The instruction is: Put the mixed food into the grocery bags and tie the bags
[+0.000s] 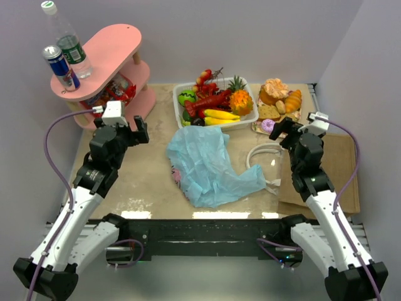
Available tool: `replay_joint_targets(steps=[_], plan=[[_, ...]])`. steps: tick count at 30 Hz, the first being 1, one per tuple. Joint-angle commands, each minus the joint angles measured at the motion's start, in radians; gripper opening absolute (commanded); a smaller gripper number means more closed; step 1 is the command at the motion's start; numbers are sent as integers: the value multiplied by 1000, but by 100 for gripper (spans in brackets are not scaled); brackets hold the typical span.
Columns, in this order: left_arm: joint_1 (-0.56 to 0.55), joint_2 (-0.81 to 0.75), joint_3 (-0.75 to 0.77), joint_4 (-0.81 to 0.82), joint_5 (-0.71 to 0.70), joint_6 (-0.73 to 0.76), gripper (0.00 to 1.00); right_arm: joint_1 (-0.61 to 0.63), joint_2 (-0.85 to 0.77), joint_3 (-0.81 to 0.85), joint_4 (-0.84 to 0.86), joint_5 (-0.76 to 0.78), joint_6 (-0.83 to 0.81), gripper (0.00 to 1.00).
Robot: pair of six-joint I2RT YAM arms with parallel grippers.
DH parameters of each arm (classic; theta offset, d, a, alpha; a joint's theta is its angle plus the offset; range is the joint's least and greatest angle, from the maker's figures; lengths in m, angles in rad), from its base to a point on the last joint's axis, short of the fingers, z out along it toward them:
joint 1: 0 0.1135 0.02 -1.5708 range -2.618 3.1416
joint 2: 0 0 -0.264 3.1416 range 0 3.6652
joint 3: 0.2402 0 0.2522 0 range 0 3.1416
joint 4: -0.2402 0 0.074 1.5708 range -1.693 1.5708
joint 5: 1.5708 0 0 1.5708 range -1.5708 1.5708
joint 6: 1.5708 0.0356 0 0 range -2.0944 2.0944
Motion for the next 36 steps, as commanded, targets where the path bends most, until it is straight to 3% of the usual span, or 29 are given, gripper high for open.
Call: replay_joint_targets(steps=[1,12,17,19,23,26,30,36], plan=[[5,27,55,75,67,25,100,3,31,124,-137,50,16,99],[5,208,202,198,369,48,99,2,180,195,-259,-15,-35,99],[2,348,317,189,454,42,96,3,306,299,-442,-37,-52,93],[-1,371,310,181,461,57,95,2,367,325,-498,-40,-61,92],[-10,377,225,204,469,80,95,9,445,349,-548,-205,-84,83],[-18,380,175,239,503,65,95,93,511,350,-555,-235,-60,82],[-28,399,172,239,554,51,95,303,623,335,-539,-204,8,82],[-35,383,168,239,485,59,95,487,801,342,-347,-284,135,82]])
